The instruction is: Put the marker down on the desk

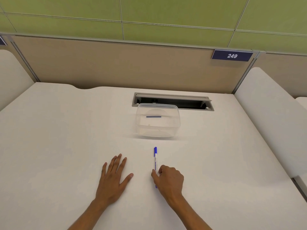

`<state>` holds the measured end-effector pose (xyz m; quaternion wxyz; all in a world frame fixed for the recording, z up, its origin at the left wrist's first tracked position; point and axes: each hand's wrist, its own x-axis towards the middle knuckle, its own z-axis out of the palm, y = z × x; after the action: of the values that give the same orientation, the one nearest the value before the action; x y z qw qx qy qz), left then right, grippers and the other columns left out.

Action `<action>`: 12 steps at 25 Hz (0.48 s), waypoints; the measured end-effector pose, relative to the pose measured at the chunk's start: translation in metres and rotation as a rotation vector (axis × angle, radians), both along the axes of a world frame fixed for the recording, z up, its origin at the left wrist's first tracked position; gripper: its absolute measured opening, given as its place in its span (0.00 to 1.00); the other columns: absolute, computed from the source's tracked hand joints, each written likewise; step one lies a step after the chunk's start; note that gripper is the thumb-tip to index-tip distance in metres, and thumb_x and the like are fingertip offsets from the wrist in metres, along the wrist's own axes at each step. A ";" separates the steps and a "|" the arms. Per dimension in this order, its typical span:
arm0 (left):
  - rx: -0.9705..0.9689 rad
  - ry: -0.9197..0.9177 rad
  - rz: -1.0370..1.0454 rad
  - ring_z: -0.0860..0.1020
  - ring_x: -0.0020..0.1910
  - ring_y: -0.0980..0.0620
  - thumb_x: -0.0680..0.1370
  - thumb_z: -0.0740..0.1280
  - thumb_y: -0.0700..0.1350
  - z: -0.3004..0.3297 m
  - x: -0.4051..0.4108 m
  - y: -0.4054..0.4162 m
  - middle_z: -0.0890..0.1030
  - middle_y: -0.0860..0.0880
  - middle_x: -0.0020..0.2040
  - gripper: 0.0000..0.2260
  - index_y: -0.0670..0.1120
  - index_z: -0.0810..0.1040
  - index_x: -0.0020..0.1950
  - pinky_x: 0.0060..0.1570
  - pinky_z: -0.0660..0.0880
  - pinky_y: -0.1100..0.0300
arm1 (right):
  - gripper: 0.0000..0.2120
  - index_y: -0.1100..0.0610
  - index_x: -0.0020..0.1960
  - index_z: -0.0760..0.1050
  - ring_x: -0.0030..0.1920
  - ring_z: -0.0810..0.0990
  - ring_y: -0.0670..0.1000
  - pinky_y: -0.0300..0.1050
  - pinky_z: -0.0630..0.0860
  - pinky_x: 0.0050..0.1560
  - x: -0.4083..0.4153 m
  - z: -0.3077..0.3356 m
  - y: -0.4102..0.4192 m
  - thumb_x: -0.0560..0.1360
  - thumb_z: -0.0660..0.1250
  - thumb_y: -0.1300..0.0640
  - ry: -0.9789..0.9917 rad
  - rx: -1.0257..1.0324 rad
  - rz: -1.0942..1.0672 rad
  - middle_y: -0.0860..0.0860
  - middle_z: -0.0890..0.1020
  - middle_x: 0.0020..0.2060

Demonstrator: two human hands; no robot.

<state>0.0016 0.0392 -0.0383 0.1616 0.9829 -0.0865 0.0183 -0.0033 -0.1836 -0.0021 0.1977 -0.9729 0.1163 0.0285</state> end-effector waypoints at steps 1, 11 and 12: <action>0.000 -0.002 0.001 0.47 0.76 0.58 0.76 0.45 0.67 0.000 0.000 0.000 0.52 0.54 0.78 0.32 0.54 0.54 0.77 0.74 0.42 0.52 | 0.19 0.53 0.41 0.77 0.31 0.75 0.50 0.44 0.70 0.35 0.002 0.001 0.000 0.74 0.60 0.38 -0.012 0.005 -0.008 0.49 0.83 0.33; -0.003 -0.004 0.006 0.49 0.77 0.56 0.76 0.43 0.68 0.003 -0.001 -0.001 0.53 0.53 0.78 0.33 0.54 0.55 0.77 0.74 0.44 0.50 | 0.14 0.52 0.37 0.72 0.32 0.72 0.50 0.43 0.65 0.33 0.024 0.006 0.007 0.75 0.61 0.43 0.045 -0.005 0.007 0.46 0.75 0.31; -0.005 0.000 0.008 0.49 0.77 0.56 0.76 0.42 0.69 0.004 -0.001 -0.002 0.53 0.53 0.78 0.33 0.53 0.55 0.77 0.74 0.44 0.50 | 0.14 0.52 0.38 0.73 0.32 0.73 0.50 0.43 0.66 0.34 0.024 0.006 0.008 0.74 0.61 0.43 0.045 -0.002 0.004 0.47 0.76 0.31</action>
<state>0.0006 0.0376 -0.0346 0.1641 0.9828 -0.0826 0.0190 0.0208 -0.1759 0.0036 0.1938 -0.9725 0.1188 0.0508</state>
